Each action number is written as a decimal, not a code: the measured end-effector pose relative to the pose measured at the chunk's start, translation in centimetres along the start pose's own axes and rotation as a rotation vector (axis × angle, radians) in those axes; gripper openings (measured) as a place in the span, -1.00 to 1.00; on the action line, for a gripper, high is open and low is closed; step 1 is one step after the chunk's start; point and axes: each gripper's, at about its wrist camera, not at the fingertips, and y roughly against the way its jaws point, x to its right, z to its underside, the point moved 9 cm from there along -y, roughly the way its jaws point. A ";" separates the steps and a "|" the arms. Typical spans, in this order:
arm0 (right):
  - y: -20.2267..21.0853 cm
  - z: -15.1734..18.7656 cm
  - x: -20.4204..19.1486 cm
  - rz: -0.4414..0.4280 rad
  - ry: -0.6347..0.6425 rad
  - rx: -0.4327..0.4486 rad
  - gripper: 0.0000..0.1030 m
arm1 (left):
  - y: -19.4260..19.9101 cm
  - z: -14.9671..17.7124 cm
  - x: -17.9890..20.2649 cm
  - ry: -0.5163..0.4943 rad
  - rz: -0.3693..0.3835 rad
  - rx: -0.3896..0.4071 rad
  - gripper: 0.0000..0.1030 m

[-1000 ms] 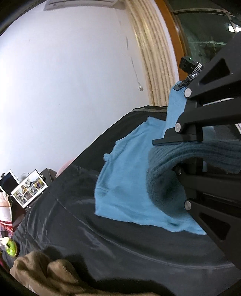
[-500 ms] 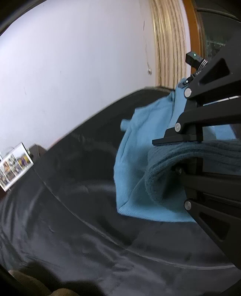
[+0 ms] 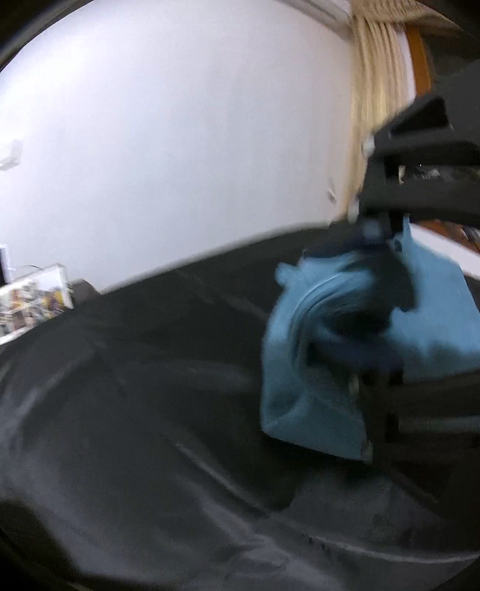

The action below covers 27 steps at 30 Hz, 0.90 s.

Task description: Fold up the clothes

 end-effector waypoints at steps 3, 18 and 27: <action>1.1 -0.3 0.2 0.011 -0.015 0.020 0.49 | 2.5 -0.8 0.5 -0.016 0.012 0.073 0.53; -1.5 9.0 -7.9 0.188 0.553 -0.161 0.49 | -3.1 8.4 1.8 -0.557 -0.335 -0.138 0.53; -7.4 10.1 -3.9 0.203 0.456 -0.335 0.49 | -5.2 7.9 0.6 -0.551 -0.362 -0.147 0.52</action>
